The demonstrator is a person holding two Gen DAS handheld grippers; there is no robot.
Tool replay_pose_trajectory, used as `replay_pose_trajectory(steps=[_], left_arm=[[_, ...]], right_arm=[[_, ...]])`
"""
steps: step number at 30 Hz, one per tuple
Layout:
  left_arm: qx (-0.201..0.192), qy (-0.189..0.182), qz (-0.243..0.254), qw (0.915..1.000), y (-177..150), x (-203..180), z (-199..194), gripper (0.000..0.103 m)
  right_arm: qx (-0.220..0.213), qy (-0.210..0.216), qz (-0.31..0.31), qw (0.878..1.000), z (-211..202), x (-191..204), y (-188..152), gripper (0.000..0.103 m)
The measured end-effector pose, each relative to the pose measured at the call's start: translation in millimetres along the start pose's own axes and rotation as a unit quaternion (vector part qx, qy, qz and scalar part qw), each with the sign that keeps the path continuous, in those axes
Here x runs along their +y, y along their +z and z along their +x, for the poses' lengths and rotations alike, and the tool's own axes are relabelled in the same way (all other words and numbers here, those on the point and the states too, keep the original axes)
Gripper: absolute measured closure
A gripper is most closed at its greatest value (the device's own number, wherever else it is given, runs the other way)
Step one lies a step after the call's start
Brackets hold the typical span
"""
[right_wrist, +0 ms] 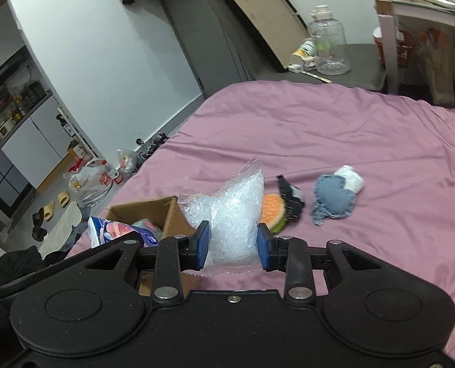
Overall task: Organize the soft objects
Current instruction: 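Carry the tissue pack and bubble-wrap bag toward the box with both tools, then open the right tool over the box while the left tool releases the tissue pack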
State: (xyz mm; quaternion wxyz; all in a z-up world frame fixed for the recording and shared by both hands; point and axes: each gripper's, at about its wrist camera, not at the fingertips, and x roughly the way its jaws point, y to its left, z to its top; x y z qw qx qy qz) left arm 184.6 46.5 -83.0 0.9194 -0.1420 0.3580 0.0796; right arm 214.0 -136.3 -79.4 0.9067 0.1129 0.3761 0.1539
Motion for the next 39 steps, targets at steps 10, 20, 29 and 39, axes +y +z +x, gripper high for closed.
replay_pose_trajectory(steps=[10,20,29,39], left_arm=[[0.009,0.007,-0.004,0.9999,10.3,51.3,-7.0,0.074],[0.036,0.012,-0.045,0.9982,11.3,97.9,1.6,0.073],[0.056,0.038,-0.077,0.9948,11.7,123.0,14.7,0.072],[0.071,0.029,-0.112,0.9908,14.4,134.9,20.7,0.069]], right_arm=[[0.002,0.01,-0.022,1.0,15.4,46.1,-2.2,0.071],[0.013,0.014,-0.036,0.999,39.0,81.6,-6.2,0.071],[0.016,0.018,-0.051,0.998,58.6,106.2,-0.2,0.071],[0.021,0.024,-0.048,0.998,70.6,110.8,10.1,0.063]])
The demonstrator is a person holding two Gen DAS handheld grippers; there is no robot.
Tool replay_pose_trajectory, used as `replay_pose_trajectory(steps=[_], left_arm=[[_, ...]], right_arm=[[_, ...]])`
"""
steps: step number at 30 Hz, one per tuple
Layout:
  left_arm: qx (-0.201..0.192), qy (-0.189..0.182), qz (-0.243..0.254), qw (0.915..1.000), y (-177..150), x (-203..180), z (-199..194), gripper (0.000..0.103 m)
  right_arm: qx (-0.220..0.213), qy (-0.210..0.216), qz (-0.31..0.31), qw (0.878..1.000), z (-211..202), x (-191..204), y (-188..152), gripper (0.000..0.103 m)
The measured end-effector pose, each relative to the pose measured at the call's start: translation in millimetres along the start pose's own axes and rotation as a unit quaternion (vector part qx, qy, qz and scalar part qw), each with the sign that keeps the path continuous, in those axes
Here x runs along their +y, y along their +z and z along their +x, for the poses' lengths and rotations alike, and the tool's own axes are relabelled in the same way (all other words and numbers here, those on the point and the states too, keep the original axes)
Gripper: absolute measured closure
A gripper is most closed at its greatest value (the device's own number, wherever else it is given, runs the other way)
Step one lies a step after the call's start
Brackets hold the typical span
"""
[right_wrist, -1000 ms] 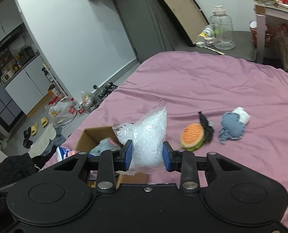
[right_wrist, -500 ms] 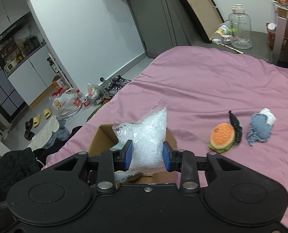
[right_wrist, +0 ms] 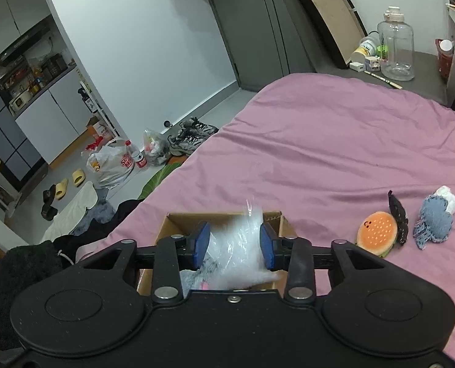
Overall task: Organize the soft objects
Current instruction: 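Open the right tool over the box while the left tool releases the tissue pack, then reach the right tool to the denim plush and close on it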
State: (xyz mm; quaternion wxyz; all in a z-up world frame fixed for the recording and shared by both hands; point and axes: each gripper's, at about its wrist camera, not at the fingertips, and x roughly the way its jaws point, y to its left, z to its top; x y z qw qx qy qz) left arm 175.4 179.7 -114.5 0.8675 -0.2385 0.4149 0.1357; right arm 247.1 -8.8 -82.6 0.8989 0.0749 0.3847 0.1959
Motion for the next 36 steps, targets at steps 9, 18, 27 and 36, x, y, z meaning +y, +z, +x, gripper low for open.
replay_pose_trajectory(steps=[9,18,27,36], left_arm=[[-0.011,0.0,0.001,0.9999,0.4,-6.5,-2.9,0.047],[-0.011,-0.004,0.026,0.9996,-6.1,-26.8,-2.2,0.04],[-0.02,-0.016,0.066,0.9975,-17.6,-60.3,-6.3,0.033],[-0.031,-0.027,0.118,0.9922,-27.9,-108.4,-8.0,0.028]], right_arm=[[-0.003,-0.019,0.012,1.0,-19.3,-31.1,-0.6,0.061],[-0.009,-0.045,0.03,0.998,-43.2,-82.4,-4.3,0.055],[-0.014,-0.055,0.035,0.998,-57.4,-128.7,-2.6,0.048],[-0.019,-0.045,0.057,0.997,-47.2,-174.3,1.8,0.047]])
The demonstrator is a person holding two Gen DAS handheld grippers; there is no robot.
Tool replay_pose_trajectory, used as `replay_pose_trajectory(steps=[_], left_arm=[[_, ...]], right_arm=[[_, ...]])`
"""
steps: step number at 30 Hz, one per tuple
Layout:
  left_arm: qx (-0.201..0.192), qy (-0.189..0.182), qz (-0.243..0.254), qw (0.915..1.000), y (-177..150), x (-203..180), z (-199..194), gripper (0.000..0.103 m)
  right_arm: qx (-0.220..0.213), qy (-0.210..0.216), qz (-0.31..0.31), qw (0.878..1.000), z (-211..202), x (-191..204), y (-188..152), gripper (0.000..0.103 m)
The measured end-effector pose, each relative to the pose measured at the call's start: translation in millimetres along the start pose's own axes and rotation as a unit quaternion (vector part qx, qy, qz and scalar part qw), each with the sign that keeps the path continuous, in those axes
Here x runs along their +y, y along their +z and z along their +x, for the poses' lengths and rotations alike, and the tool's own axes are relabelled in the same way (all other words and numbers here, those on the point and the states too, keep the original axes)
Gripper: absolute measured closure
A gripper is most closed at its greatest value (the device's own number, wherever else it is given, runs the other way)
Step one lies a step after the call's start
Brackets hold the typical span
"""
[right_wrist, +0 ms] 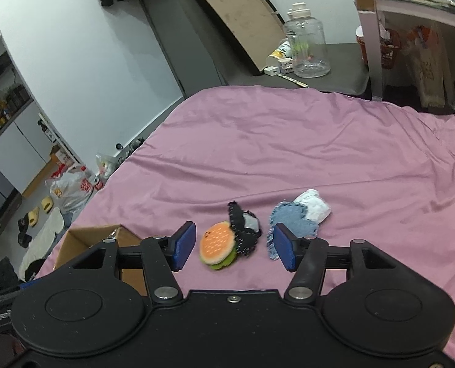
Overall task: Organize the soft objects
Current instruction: 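Reach the right tool to the denim plush and close on it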
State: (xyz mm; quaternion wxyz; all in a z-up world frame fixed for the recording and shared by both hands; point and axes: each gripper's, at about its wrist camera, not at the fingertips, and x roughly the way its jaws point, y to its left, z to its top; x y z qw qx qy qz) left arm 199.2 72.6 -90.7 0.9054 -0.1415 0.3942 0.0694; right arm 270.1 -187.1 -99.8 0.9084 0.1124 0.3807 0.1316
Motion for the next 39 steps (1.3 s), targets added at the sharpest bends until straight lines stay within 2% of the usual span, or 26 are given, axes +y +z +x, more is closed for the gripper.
replay_pose_trajectory(steps=[5,9,11,22,32,39], left_arm=[[-0.004,-0.01,0.027,0.9996,3.6,-24.5,5.7,0.028],[0.011,-0.015,0.083,0.9963,5.3,-48.7,18.8,0.028],[0.015,-0.014,0.096,0.9951,6.9,-57.7,25.4,0.028],[0.024,-0.014,0.115,0.993,20.8,-99.8,62.5,0.031],[0.06,-0.029,0.12,0.9905,28.7,-141.1,111.7,0.038],[0.089,-0.022,0.116,0.989,25.3,-155.2,148.3,0.044]], right_arm=[[0.006,0.009,0.029,1.0,13.1,-26.4,-5.3,0.047],[0.011,0.01,0.045,0.999,20.7,-41.3,-5.9,0.047],[0.014,0.013,0.054,0.998,25.3,-48.9,-5.7,0.047],[0.05,0.041,0.102,0.993,54.6,-82.0,-12.5,0.053],[0.08,0.054,0.142,0.985,86.9,-108.0,-16.7,0.053],[0.078,0.061,0.144,0.985,97.9,-112.7,-16.6,0.053]])
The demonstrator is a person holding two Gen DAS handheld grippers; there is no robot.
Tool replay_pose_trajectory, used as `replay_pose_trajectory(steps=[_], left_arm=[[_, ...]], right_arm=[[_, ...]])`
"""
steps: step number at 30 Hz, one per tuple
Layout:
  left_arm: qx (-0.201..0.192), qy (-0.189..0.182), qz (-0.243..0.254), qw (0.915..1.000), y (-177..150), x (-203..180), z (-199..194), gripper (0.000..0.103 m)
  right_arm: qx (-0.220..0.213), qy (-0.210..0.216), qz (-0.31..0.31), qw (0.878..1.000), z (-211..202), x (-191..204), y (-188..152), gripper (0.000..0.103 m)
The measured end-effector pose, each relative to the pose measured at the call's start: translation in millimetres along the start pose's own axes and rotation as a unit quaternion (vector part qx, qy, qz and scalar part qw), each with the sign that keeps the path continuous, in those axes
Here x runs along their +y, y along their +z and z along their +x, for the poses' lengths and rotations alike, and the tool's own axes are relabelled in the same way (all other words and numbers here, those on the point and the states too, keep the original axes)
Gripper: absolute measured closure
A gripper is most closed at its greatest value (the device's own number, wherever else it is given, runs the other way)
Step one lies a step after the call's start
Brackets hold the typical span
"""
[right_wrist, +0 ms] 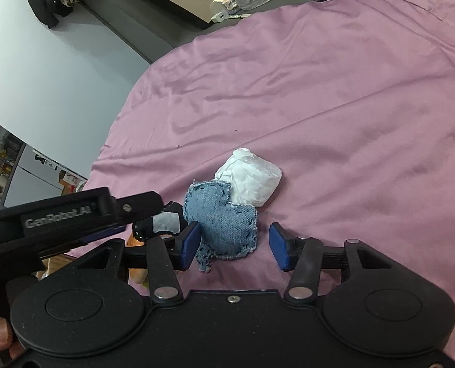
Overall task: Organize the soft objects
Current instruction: 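Reach the right tool to the denim plush and close on it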
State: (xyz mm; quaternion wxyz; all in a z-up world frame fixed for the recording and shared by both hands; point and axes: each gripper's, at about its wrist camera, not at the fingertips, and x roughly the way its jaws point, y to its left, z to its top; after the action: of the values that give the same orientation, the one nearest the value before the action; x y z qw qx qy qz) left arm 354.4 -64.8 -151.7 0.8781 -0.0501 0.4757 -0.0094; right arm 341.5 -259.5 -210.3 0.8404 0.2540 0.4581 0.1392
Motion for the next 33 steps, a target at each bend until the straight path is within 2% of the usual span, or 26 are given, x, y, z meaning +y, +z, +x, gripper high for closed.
replay_pose_trajectory(steps=[2,6,8,10,12,19,27,33], left_arm=[[0.009,-0.001,-0.005,0.9999,0.7,-0.5,7.2,0.047],[0.023,-0.003,-0.008,0.9997,0.1,-0.9,19.2,0.062],[0.032,-0.007,-0.017,0.9993,0.3,0.1,24.4,0.07],[0.037,-0.015,-0.022,0.999,0.4,0.9,28.3,0.08],[0.045,-0.022,-0.021,0.9985,-0.6,1.4,32.7,0.086],[0.035,-0.039,-0.031,0.9982,-5.4,4.2,12.4,0.089],[0.005,-0.049,-0.046,0.9977,-16.3,18.3,-37.9,0.089],[-0.011,-0.057,-0.068,0.996,-30.7,37.5,-76.8,0.088]], right_arm=[[-0.002,0.002,-0.004,1.0,1.6,-0.3,0.5,0.053],[-0.003,0.003,-0.007,1.0,4.2,-1.3,1.0,0.056],[-0.006,0.003,-0.006,1.0,5.3,-1.7,0.6,0.062],[-0.005,0.003,-0.008,1.0,7.3,-0.3,0.8,0.074],[-0.003,0.005,-0.011,1.0,6.7,2.0,-0.4,0.081],[-0.005,-0.003,-0.024,1.0,-10.7,6.6,-9.2,0.084],[-0.014,-0.009,-0.042,0.999,-41.1,24.2,-27.0,0.084],[-0.039,-0.008,-0.061,0.997,-64.5,51.9,-33.4,0.083]])
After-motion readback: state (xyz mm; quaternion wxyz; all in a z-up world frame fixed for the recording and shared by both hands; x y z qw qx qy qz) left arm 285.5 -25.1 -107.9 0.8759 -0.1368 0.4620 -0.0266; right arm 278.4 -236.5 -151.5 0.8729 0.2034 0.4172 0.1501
